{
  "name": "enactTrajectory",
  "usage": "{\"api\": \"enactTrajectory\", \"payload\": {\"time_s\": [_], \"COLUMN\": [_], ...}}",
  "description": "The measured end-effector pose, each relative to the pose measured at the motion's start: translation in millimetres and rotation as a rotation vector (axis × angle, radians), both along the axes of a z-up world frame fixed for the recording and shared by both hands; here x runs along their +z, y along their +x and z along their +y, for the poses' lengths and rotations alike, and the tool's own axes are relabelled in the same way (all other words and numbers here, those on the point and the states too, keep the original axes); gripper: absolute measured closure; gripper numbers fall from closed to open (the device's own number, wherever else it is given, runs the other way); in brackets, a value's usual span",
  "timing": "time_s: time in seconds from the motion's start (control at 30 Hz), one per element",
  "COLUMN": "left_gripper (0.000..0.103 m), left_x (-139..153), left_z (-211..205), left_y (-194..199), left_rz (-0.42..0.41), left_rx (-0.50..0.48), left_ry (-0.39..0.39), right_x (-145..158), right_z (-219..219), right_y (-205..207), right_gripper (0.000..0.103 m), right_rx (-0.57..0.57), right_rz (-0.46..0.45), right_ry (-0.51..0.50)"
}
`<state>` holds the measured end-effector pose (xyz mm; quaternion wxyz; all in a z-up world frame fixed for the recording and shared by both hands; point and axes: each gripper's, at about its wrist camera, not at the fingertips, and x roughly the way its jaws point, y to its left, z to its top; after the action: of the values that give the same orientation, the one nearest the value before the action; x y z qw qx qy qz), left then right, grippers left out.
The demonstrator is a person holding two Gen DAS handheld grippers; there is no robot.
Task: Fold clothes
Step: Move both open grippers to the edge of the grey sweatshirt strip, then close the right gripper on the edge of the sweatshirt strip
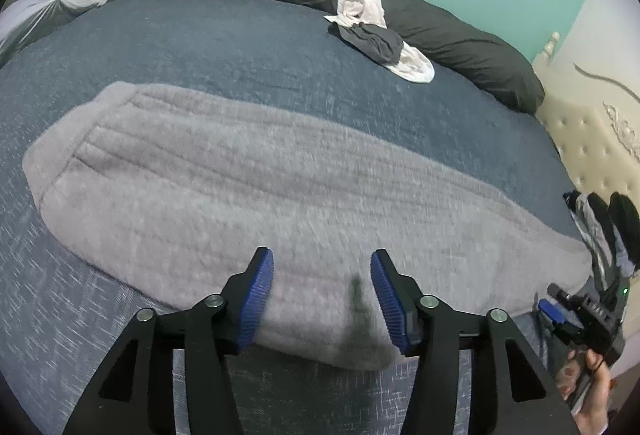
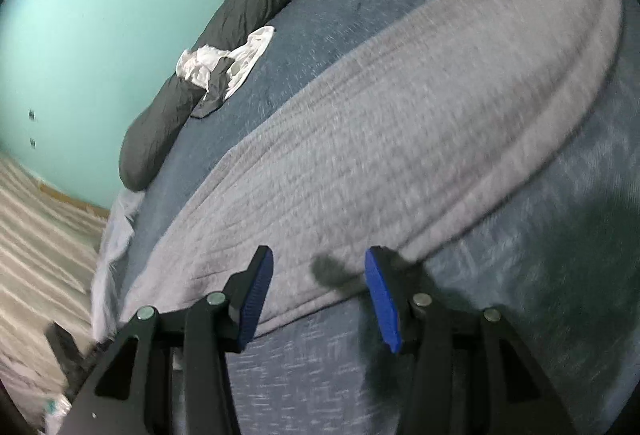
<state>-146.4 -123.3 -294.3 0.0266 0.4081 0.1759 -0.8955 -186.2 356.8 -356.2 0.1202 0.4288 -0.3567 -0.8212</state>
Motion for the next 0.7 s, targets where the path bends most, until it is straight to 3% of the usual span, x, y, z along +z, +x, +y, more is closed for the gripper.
{"api": "enactTrajectory", "payload": {"time_s": [0.23,0.43,0.53,0.67,0.7], "left_gripper": [0.045,0.044,0.043,0.042,0.042], "left_x": [-8.0,-5.2,-3.9,-6.2,-6.9], "left_z": [12.2,12.3,13.5,11.8,11.3], "left_y": [-1.5,-1.5,-1.1,-0.4,-0.2], "left_rz": [0.005,0.026,0.032,0.026,0.024], "left_rx": [-0.023,-0.016,-0.020,-0.020,-0.019], "left_ry": [-0.002,0.009,-0.008,-0.008,-0.007], "right_x": [-12.2,-13.6,-13.5,-12.4,-9.8], "right_z": [-20.0,-29.0,-31.2,-29.7,-27.8], "right_y": [10.0,5.3,2.1,-0.2,-0.5], "right_gripper": [0.054,0.054,0.064,0.092,0.095], "right_rx": [0.033,0.040,0.042,0.036,0.032], "right_rz": [-0.057,-0.014,-0.001,0.012,0.021], "right_ry": [-0.053,-0.051,-0.035,-0.030,-0.034]}}
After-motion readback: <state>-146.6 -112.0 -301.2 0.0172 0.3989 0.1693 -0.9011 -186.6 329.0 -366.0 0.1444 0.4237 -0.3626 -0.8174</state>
